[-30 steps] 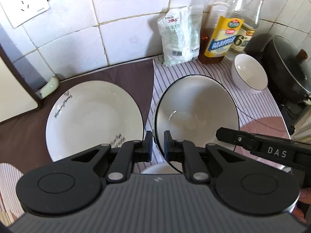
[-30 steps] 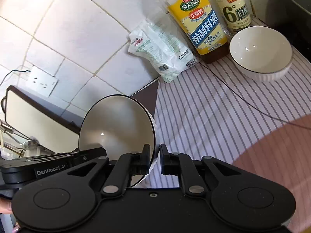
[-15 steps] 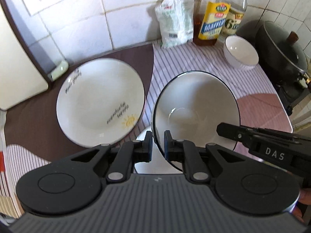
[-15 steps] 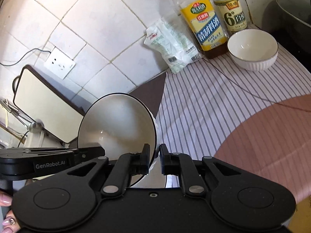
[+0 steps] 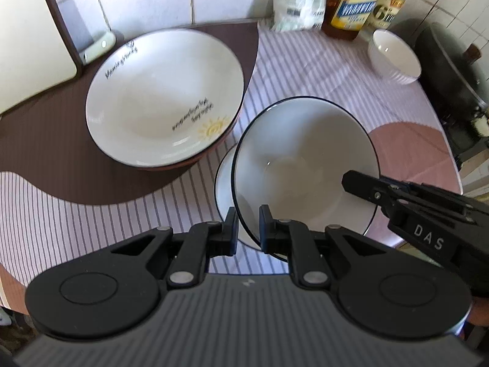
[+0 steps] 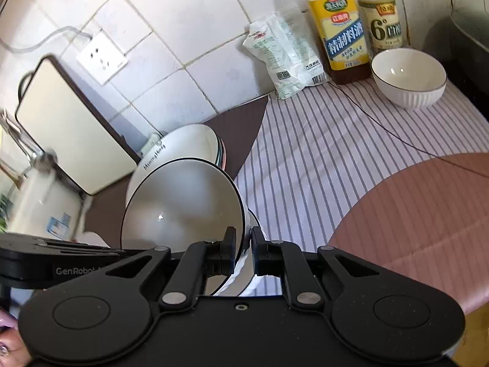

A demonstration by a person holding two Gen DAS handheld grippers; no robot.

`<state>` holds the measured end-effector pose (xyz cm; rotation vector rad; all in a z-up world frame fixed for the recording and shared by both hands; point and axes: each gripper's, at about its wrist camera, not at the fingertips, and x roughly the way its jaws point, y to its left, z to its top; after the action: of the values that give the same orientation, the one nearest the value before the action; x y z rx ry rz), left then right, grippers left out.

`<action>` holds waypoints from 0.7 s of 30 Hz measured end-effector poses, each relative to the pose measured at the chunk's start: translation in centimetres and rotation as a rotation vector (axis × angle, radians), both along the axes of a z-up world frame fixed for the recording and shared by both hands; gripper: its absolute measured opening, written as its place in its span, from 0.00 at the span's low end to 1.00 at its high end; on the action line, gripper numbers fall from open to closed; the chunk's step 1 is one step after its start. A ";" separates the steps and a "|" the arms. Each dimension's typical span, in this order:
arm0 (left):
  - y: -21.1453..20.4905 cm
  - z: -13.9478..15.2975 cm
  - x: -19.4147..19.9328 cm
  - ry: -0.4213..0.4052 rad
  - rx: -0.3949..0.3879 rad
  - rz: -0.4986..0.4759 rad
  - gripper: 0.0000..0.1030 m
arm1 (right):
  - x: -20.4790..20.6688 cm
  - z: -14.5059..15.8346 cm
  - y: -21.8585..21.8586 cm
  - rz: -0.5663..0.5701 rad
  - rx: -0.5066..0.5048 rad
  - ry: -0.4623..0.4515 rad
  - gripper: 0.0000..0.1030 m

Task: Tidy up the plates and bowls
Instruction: 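Lower the bowl into the first bowl and open the left gripper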

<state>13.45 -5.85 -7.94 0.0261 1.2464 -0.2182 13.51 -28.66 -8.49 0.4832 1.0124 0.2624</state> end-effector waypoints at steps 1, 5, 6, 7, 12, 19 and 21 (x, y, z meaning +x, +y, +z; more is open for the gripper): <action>0.1 -0.3 0.0 0.007 0.005 0.002 0.11 | -0.1 -0.2 0.2 0.008 -0.014 -0.001 0.14; 0.2 -1.4 0.2 0.043 0.024 0.003 0.11 | -0.2 -1.1 0.7 0.017 -0.023 -0.003 0.14; 0.3 -1.6 0.3 0.052 0.020 0.014 0.11 | -0.3 -1.2 0.9 0.019 -0.029 -0.006 0.14; 0.4 -1.7 0.4 0.054 0.019 0.015 0.11 | -0.4 -1.3 1.0 0.018 -0.036 -0.012 0.14; 0.4 -2.3 0.8 0.073 0.032 0.008 0.12 | 0.0 -1.4 2.1 0.072 -0.109 -0.034 0.14; 0.3 -3.0 1.0 0.093 0.045 0.021 0.12 | 0.0 -1.5 3.8 0.154 -0.238 -0.076 0.14; 0.4 -3.2 1.0 0.094 0.047 0.025 0.12 | 0.1 -1.5 4.2 0.172 -0.265 -0.097 0.14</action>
<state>14.47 -5.47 -11.17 0.0405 1.3448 -0.1699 13.59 -24.48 -10.02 0.1414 0.9781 0.2971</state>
